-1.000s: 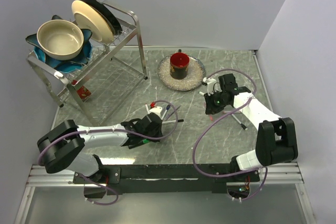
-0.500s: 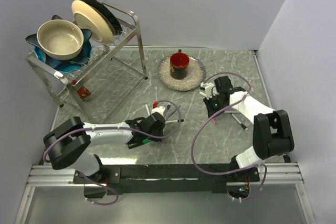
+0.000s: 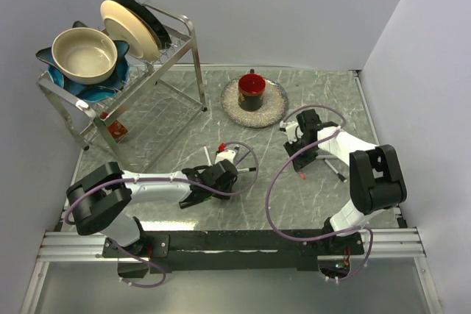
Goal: Open the pen caps
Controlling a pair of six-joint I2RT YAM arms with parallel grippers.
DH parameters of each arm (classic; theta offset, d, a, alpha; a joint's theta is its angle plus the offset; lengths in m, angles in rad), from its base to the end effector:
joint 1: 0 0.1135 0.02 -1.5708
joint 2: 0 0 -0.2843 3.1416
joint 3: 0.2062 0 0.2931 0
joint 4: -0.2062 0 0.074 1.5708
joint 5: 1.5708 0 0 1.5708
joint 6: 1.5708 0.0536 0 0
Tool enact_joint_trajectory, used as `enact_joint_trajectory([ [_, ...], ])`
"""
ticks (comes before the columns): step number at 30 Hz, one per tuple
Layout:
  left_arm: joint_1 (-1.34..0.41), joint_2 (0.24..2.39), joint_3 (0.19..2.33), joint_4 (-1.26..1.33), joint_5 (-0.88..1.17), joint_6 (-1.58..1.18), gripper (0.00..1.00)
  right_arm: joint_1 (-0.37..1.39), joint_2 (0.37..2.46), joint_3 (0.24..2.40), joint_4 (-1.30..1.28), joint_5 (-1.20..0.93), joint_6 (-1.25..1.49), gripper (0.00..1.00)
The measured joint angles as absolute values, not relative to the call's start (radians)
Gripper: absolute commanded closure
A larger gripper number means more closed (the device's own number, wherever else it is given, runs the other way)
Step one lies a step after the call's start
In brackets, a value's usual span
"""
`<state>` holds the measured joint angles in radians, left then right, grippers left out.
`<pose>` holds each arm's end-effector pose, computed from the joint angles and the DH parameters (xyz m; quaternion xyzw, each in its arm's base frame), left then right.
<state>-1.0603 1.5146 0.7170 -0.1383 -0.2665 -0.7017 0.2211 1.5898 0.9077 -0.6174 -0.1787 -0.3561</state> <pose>0.1696 -0.2740 0.1327 0.1271 0.9339 -0.1583 0.2942 0.3100 0.0794 0.1414 -0.2924 0.9426 0.0791 0.1404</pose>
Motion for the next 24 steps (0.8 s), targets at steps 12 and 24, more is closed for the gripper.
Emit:
enact_joint_trajectory([
  [12, -1.071, 1.383, 0.715, -0.195, -0.275, -0.715, 0.45, 0.213, 1.579, 0.908, -0.649, -0.206, -0.375, 0.50],
  [24, -1.065, 0.986, 0.613, -0.173, -0.287, -0.692, 0.06, 0.034, 1.369, 0.930, -0.701, -0.412, -0.478, 0.49],
])
